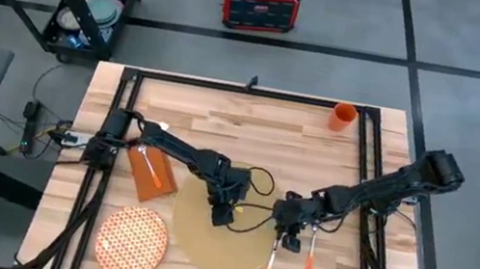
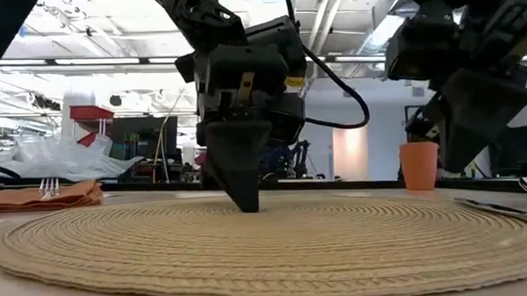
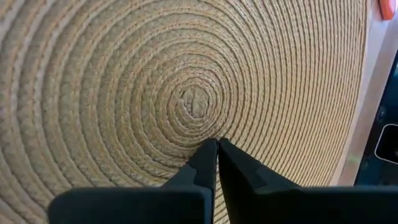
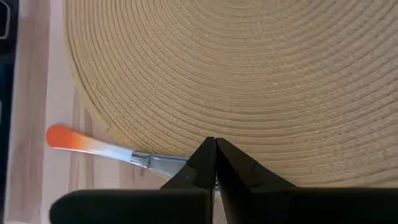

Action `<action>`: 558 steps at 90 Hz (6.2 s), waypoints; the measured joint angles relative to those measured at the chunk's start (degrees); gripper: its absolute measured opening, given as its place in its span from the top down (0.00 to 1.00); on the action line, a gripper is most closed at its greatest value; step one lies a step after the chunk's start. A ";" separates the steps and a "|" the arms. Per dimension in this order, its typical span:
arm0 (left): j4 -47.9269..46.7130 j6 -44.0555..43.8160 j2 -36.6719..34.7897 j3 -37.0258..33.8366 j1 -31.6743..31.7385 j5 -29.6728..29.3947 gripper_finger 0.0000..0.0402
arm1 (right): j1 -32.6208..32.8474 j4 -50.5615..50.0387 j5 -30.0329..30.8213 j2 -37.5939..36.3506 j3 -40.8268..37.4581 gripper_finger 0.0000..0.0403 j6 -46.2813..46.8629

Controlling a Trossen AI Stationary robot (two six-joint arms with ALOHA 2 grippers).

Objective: Set table place
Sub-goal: Put the table knife on the placemat

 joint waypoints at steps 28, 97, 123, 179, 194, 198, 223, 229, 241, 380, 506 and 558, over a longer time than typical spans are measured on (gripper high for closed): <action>0.90 -0.46 0.09 -0.02 0.20 -0.04 1.00 | 3.34 -6.76 1.95 -0.46 0.02 1.00 -0.15; 1.07 -0.79 0.09 -0.02 0.20 0.01 1.00 | 2.50 -6.43 2.19 3.56 -0.92 1.00 0.93; 1.11 -0.66 0.09 -0.04 0.22 0.05 1.00 | 1.27 -4.55 0.94 5.29 -0.81 1.00 0.86; 3.78 -0.70 0.09 -0.09 0.70 -0.02 1.00 | -1.99 -6.01 -0.10 5.55 2.19 1.00 -3.07; 3.78 -0.80 0.09 -0.07 0.70 -0.02 1.00 | -0.22 -6.22 -0.39 5.55 2.19 1.00 -2.10; 3.78 -0.81 0.09 -0.09 0.70 -0.02 1.00 | -0.05 -6.26 -0.39 5.55 2.19 1.00 -2.11; 4.04 -1.46 0.09 -0.07 0.70 0.01 1.00 | -1.71 -6.59 -0.29 5.60 2.21 1.00 -4.04; 4.04 -1.41 0.09 -0.07 0.72 0.01 1.00 | -1.71 -6.88 0.42 5.62 1.88 1.00 -4.41; 4.10 -0.69 0.09 -0.07 0.71 0.02 1.00 | -1.60 -6.13 0.70 5.51 0.59 1.00 -4.49; 9.09 -2.93 0.09 -0.02 0.76 -1.92 1.00 | -2.76 -14.60 4.66 3.78 7.13 1.00 -12.81; 9.09 -2.36 0.07 -0.02 0.79 -1.85 1.00 | 0.93 -4.70 -2.75 3.78 0.31 1.00 -2.21; 10.36 -1.97 0.09 -0.02 0.88 -2.33 1.00 | -0.95 -2.47 -5.44 11.23 4.05 1.00 -10.95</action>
